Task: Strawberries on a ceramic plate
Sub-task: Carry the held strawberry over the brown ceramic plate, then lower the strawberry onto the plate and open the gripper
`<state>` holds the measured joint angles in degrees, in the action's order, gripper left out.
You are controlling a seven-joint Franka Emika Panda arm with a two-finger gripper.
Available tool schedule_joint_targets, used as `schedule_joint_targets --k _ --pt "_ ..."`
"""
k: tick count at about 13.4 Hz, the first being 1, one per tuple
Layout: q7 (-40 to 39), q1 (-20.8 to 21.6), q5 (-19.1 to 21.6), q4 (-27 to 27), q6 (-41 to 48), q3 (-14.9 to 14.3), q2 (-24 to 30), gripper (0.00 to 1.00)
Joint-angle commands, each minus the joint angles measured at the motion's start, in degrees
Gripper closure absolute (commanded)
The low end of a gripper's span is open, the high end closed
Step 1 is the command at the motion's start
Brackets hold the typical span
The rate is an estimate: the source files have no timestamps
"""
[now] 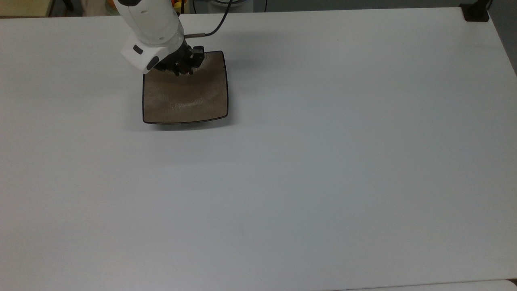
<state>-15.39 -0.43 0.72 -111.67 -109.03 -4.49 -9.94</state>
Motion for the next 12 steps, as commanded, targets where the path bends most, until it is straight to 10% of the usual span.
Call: schedule_joint_targets --k 1,5,6,8,12 --pt "0.28 0.96 -1.16 -5.66 -10.73 -0.78 1.15 0.9" --pt "0.28 0.96 -1.16 -6.11 -17.26 -0.78 -0.08 0.9" --pt "0.36 0.96 -0.99 -6.02 -17.88 -0.78 -0.17 0.7" --pt "0.36 1.48 -0.64 -5.58 -17.71 -0.61 -0.08 0.0" --pt "2.28 2.71 -0.29 -3.3 -16.13 -0.17 1.14 0.0"
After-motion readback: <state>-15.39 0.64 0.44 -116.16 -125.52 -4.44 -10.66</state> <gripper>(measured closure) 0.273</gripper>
